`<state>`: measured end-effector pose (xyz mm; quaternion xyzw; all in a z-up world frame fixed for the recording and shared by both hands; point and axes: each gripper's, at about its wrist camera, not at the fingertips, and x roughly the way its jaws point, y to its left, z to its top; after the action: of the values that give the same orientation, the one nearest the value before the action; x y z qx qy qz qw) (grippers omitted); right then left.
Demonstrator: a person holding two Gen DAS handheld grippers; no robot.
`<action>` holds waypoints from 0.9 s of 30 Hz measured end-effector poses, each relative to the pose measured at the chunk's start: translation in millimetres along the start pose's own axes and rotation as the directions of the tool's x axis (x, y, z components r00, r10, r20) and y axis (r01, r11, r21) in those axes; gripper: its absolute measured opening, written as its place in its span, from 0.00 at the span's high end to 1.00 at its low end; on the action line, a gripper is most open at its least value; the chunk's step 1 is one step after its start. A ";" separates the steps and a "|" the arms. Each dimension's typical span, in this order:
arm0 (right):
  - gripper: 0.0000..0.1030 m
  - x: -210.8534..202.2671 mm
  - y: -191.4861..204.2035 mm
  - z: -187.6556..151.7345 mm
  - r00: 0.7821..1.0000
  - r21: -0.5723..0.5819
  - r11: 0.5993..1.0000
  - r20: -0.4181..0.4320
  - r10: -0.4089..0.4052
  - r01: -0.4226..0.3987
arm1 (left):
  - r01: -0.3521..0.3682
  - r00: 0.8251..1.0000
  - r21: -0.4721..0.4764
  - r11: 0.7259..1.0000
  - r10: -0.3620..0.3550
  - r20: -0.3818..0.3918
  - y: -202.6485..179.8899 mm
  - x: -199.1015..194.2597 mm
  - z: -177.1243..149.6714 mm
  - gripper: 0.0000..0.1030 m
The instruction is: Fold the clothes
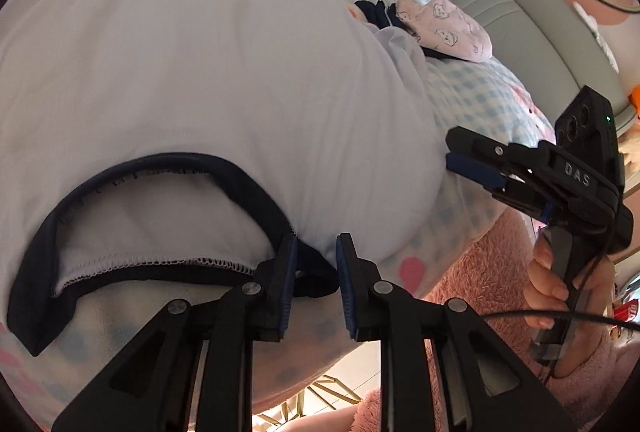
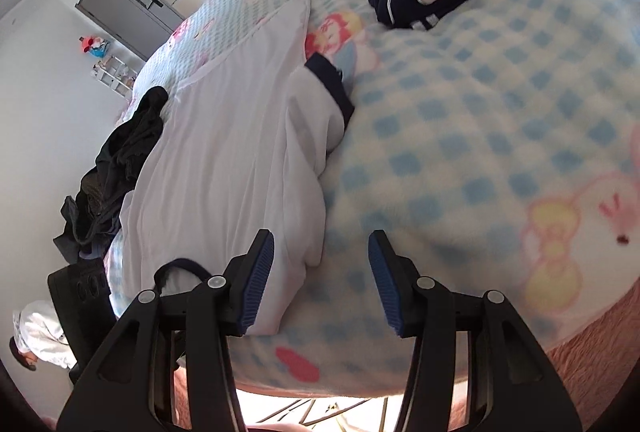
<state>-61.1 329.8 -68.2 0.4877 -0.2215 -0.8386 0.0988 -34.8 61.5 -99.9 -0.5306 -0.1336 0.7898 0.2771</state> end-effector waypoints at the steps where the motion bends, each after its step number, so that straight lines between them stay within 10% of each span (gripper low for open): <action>1: 0.50 -0.6 0.1 8.1 1.000 -0.015 1.000 0.014 -0.015 0.015 | 0.000 1.000 0.010 1.000 0.000 0.007 -1.9 -1.5 2.9 0.78; 7: 0.49 15.9 -5.4 47.8 0.997 -0.059 0.996 0.049 -0.058 0.061 | 0.015 1.000 0.004 1.000 -0.015 0.021 -3.2 2.3 14.1 0.74; 12: 0.46 49.9 -16.5 67.3 0.999 0.002 0.999 -0.004 0.053 -0.053 | 0.017 1.000 -0.033 0.999 -0.017 0.004 4.1 9.2 9.7 0.74; 15: 0.86 52.1 2.5 66.2 0.994 -0.089 0.990 -0.018 0.111 -0.112 | 0.033 0.999 -0.051 0.998 -0.033 -0.002 6.7 8.7 12.6 0.74; 27: 0.96 -3.5 -29.5 72.1 0.969 -0.109 0.968 0.134 -0.210 0.225 | 0.106 0.994 -0.098 0.990 -0.109 -0.019 20.2 14.9 17.1 0.73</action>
<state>-120.0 377.0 -48.5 0.4504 -0.1201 -0.8844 0.0223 -60.6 55.1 -114.6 -0.5452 -0.1966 0.7597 0.2949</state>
